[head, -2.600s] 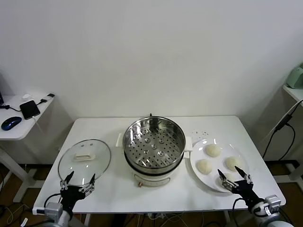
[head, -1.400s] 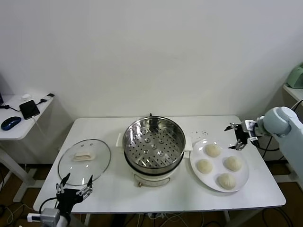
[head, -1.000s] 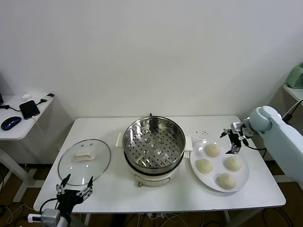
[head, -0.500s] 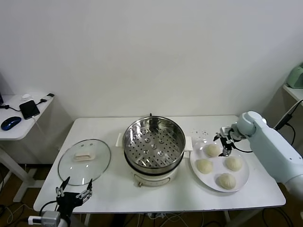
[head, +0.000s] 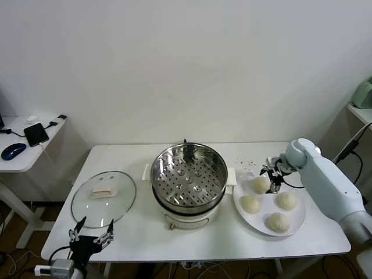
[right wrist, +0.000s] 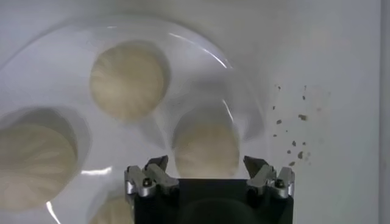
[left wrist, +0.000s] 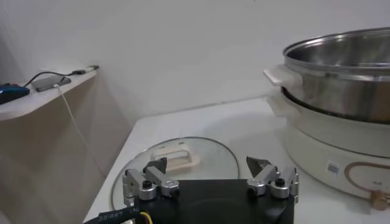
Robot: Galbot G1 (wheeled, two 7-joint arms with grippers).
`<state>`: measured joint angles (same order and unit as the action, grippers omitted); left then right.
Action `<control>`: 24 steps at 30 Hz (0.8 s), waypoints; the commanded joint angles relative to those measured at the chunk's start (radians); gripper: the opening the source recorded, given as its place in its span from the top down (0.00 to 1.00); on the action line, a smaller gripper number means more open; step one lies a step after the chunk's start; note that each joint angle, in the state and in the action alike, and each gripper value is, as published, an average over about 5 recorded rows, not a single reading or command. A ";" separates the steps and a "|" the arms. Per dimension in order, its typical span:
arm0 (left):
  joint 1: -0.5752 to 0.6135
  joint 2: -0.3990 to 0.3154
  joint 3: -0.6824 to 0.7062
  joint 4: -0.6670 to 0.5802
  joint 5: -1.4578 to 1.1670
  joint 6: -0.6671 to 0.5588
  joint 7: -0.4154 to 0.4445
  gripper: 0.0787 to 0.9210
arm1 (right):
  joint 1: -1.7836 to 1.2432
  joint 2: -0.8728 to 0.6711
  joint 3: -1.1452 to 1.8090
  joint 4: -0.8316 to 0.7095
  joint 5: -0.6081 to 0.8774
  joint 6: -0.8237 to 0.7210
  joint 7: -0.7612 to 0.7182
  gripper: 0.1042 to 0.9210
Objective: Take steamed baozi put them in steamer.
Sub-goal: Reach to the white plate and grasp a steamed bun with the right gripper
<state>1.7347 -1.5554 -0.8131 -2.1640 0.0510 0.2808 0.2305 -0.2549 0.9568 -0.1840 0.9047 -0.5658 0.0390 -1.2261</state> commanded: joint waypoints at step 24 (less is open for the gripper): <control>-0.002 -0.003 0.022 -0.005 0.006 0.004 -0.010 0.12 | 0.178 -0.065 -0.118 0.094 0.228 -0.059 -0.047 0.35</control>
<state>1.7306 -1.5569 -0.7948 -2.1645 0.0546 0.2815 0.2214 -0.1362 0.9136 -0.2622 0.9616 -0.4172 -0.0095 -1.2616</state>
